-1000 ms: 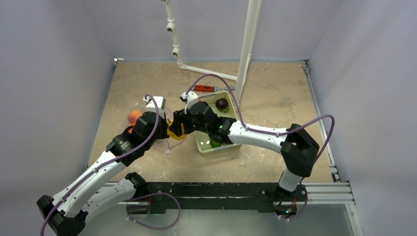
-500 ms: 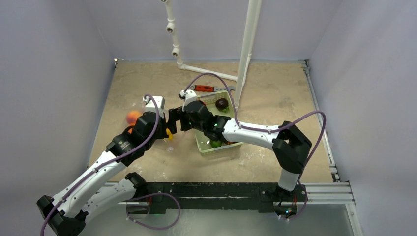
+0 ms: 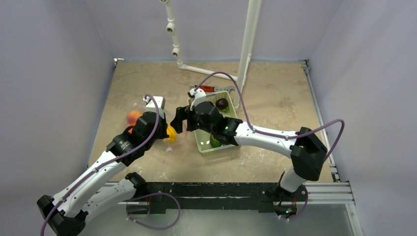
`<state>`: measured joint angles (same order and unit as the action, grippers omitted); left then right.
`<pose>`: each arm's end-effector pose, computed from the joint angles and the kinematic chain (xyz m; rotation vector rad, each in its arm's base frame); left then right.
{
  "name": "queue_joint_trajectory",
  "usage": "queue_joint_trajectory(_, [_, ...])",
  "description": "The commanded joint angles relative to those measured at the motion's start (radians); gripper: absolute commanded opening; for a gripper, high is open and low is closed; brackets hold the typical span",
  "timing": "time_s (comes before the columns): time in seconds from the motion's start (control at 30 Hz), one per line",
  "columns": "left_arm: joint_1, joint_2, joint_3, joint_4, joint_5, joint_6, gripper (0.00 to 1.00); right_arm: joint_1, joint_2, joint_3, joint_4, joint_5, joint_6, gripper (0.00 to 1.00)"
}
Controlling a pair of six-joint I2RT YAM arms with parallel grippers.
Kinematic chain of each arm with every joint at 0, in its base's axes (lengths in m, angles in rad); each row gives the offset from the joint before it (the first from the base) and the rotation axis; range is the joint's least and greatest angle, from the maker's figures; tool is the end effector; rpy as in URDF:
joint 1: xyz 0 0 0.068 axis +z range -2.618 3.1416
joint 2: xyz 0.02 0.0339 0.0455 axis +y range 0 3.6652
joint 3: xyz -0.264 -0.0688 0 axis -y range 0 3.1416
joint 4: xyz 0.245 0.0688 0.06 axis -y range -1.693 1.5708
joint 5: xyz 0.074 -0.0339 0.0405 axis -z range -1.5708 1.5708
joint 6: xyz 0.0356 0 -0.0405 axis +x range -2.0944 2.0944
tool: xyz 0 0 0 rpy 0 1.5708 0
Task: Place the food in the zip-top bag and seal the zipper
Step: Place the fake vegetable in the zipper food storage bag, then adjust the zipper food storage bag at the center of the board.
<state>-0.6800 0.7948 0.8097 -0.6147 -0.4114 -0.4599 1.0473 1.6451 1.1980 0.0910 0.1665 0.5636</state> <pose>0.1389 -0.0941 0.3054 0.0009 2.1231 -0.2301 0.1994 0.3337 0.2869 -0.3718 1.9986 0.8998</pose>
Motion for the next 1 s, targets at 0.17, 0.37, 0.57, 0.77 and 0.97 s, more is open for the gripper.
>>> queue_joint_trajectory(0.17, [0.003, -0.001, 0.004, 0.037, 0.003, -0.002, 0.00, 0.006, -0.084, -0.097, 0.022, 0.024, 0.080, 0.81])
queue_joint_trajectory(0.37, [0.002, -0.036, 0.004, 0.036, -0.020, -0.009, 0.00, 0.007, -0.076, -0.127, 0.035, 0.015, 0.109, 0.77])
queue_joint_trajectory(0.57, [0.003, -0.094, 0.005, 0.033, -0.052, -0.017, 0.00, 0.006, -0.048, -0.135, 0.046, -0.016, 0.123, 0.75])
queue_joint_trajectory(0.77, [0.003, -0.129, 0.004, 0.032, -0.073, -0.022, 0.00, 0.006, -0.015, -0.119, 0.063, -0.042, 0.132, 0.74])
queue_joint_trajectory(0.97, [0.003, -0.164, 0.003, 0.032, -0.089, -0.026, 0.00, 0.006, 0.034, -0.109, 0.075, -0.051, 0.148, 0.71])
